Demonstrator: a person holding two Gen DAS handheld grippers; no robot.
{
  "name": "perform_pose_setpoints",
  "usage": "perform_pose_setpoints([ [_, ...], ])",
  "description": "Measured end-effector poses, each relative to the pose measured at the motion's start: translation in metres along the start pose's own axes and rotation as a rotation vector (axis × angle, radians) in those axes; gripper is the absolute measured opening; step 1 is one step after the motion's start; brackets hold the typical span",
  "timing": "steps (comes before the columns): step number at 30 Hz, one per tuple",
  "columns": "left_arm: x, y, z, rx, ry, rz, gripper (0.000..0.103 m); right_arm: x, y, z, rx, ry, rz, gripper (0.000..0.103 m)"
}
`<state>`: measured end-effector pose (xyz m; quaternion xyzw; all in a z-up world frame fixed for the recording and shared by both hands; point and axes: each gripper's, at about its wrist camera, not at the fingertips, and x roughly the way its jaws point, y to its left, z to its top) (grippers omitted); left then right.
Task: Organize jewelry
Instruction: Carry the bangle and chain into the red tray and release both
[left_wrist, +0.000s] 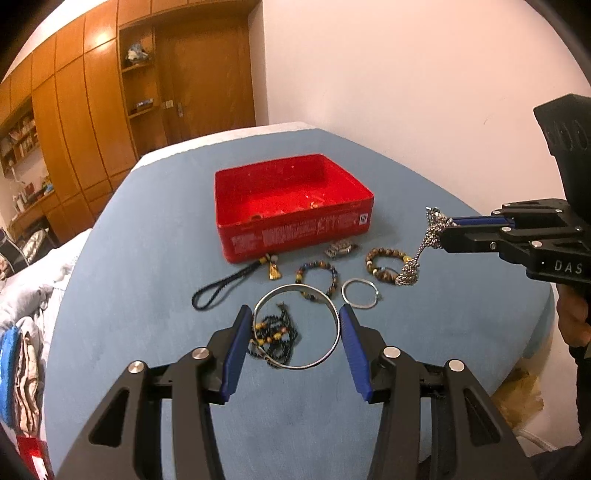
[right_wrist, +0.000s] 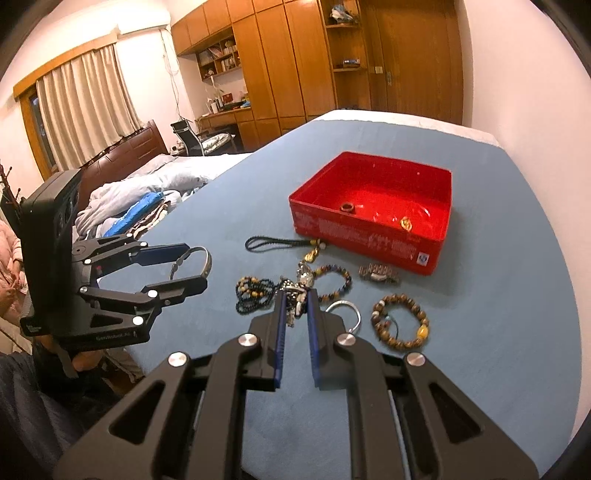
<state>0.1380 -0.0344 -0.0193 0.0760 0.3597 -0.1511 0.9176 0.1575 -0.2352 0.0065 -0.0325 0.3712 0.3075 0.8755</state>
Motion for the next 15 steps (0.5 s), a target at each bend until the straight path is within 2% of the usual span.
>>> perform_pose_setpoints([
  [7,0.000,0.006,0.024,0.016,-0.025,0.003,0.049,-0.006,-0.011,0.028,-0.015,-0.026,-0.005,0.009],
  [15,0.015,0.026,0.072,0.029,-0.046,-0.022,0.049,0.003,-0.042,0.073,-0.003,-0.025,-0.002,0.010],
])
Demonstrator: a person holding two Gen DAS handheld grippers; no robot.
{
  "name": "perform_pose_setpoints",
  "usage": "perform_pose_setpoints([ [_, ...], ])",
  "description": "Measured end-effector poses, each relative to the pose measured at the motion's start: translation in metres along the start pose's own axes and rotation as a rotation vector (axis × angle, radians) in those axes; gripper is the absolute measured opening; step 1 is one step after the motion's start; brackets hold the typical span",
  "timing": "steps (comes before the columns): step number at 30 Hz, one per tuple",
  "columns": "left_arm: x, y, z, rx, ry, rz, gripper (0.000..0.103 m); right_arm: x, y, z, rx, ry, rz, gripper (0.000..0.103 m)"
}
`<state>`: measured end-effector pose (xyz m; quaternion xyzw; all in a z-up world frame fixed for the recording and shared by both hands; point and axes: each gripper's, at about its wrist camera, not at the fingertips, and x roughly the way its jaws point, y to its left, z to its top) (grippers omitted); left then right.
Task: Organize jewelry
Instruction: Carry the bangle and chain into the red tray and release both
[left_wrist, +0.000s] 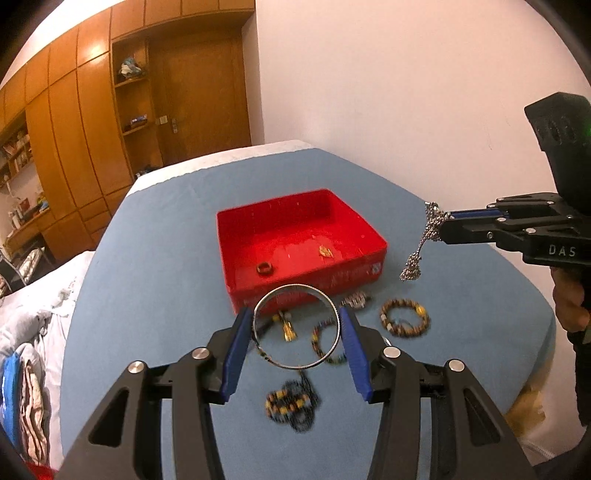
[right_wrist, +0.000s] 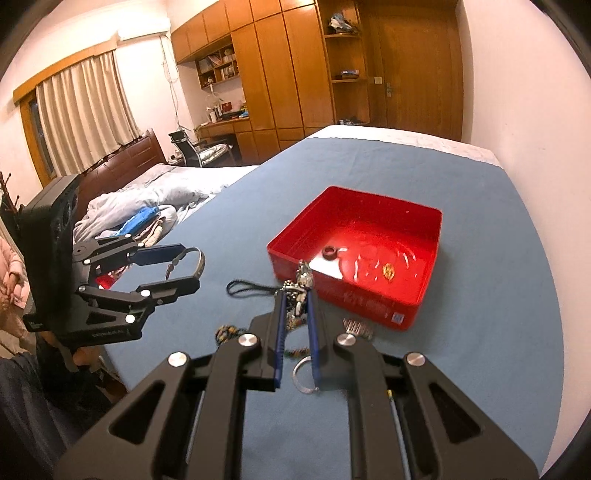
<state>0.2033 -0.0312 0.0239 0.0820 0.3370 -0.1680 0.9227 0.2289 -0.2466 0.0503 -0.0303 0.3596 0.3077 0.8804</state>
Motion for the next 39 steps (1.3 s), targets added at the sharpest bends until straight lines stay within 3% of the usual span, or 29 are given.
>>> perform_pose_setpoints([
  [8,0.056,0.030,0.055,0.002,0.022,-0.025,0.049,0.044,-0.042,0.047,0.021,0.032,-0.032,0.009],
  [13,0.120,0.049,0.085,-0.023,0.087,-0.047,0.049,0.097,-0.075,0.061,0.053,0.107,-0.056,0.009],
  [17,0.183,0.057,0.091,-0.039,0.177,-0.046,0.049,0.149,-0.100,0.059,0.086,0.199,-0.074,0.009],
  [23,0.248,0.062,0.080,-0.057,0.282,-0.047,0.049,0.206,-0.126,0.045,0.109,0.313,-0.101,0.009],
  [31,0.272,0.061,0.072,-0.052,0.319,-0.030,0.050,0.226,-0.133,0.039,0.093,0.362,-0.125,0.014],
  [39,0.265,0.056,0.073,-0.040,0.299,-0.021,0.063,0.211,-0.132,0.037,0.096,0.331,-0.132,0.017],
])
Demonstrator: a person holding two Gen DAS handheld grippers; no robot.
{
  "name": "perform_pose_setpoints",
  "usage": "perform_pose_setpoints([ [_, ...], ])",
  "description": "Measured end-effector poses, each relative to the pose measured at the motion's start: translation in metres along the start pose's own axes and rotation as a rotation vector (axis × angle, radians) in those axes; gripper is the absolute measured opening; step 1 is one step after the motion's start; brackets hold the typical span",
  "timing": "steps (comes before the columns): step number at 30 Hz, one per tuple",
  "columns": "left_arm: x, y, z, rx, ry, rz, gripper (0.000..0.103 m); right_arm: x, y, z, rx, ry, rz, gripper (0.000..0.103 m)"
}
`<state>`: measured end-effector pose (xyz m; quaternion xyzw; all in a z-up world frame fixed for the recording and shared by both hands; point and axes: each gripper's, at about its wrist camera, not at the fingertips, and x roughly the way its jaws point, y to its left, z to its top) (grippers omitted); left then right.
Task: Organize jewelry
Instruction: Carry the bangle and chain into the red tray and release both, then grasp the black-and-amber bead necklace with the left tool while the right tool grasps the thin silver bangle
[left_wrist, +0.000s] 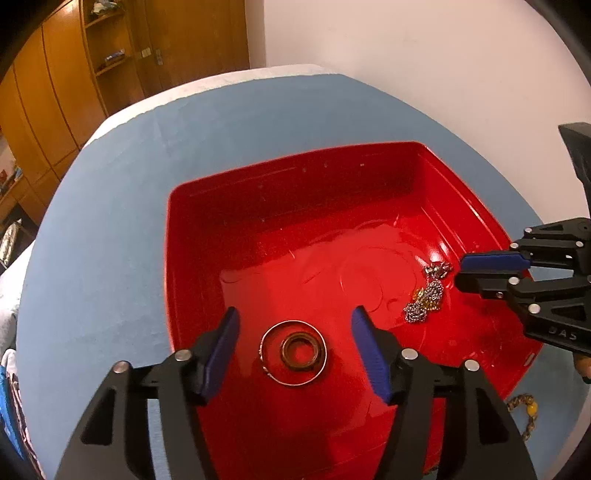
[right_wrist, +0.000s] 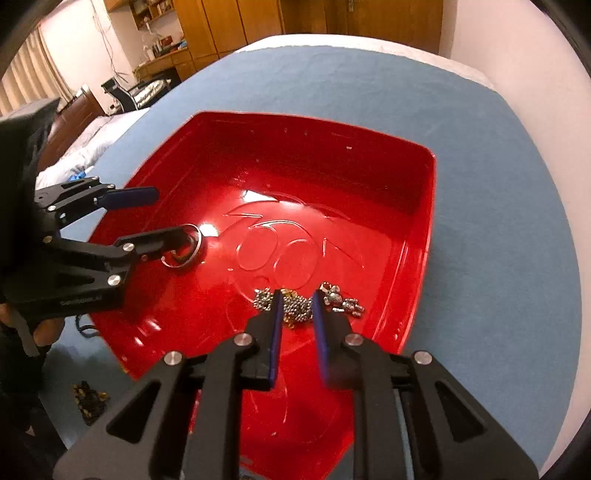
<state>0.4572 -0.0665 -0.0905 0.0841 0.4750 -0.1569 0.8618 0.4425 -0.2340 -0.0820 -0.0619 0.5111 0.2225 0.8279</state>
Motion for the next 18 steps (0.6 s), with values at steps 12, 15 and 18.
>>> perform_pose_setpoints([
  [12,-0.100,-0.009,-0.041,0.016,-0.136,0.048,0.072,-0.110,0.048,-0.075,-0.045,-0.202,0.003,0.045],
  [15,-0.129,-0.013,-0.062,0.031,-0.180,0.067,0.081,-0.131,0.066,-0.099,-0.059,-0.245,-0.003,0.065],
  [18,-0.151,-0.018,-0.090,0.031,-0.208,0.065,0.085,-0.146,0.085,-0.124,-0.080,-0.284,-0.015,0.070],
])
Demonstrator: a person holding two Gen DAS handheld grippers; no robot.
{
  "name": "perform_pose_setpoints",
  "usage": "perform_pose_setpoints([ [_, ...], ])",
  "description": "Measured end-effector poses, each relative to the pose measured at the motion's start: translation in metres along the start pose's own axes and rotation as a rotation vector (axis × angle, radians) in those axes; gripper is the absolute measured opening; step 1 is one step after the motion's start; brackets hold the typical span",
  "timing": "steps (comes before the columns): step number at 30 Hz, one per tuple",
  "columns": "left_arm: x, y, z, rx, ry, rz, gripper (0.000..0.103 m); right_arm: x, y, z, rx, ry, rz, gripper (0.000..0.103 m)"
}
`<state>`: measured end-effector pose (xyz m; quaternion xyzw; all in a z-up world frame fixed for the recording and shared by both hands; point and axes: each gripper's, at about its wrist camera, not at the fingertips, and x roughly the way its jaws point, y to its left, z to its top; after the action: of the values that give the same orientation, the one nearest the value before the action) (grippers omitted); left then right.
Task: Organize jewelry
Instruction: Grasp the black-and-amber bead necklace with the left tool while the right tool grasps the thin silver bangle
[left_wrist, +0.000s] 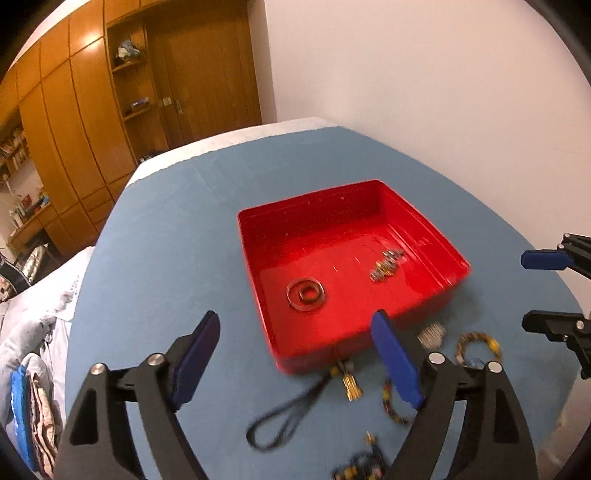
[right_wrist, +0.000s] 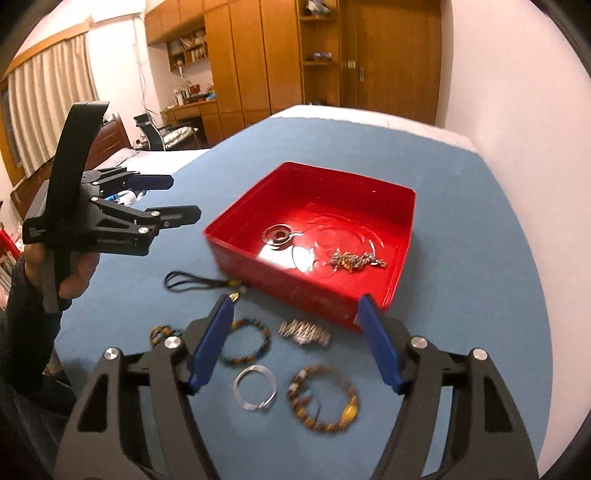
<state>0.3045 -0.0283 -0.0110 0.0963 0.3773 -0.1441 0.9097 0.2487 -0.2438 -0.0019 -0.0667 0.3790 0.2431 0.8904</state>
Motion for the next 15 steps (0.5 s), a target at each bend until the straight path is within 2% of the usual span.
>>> perform_pose_setpoints([
  [3,-0.024,0.000,-0.026,-0.002,-0.018,0.017,0.086,-0.014,0.017,-0.021,-0.003,-0.029,-0.014,0.078],
  [9,-0.053,-0.019,-0.089,-0.002,-0.039,0.040,0.090,-0.011,0.041,-0.065,0.032,-0.011,-0.007,0.079],
  [15,-0.040,-0.034,-0.133,-0.034,0.010,0.014,0.090,0.021,0.052,-0.103,0.103,0.071,-0.005,0.079],
])
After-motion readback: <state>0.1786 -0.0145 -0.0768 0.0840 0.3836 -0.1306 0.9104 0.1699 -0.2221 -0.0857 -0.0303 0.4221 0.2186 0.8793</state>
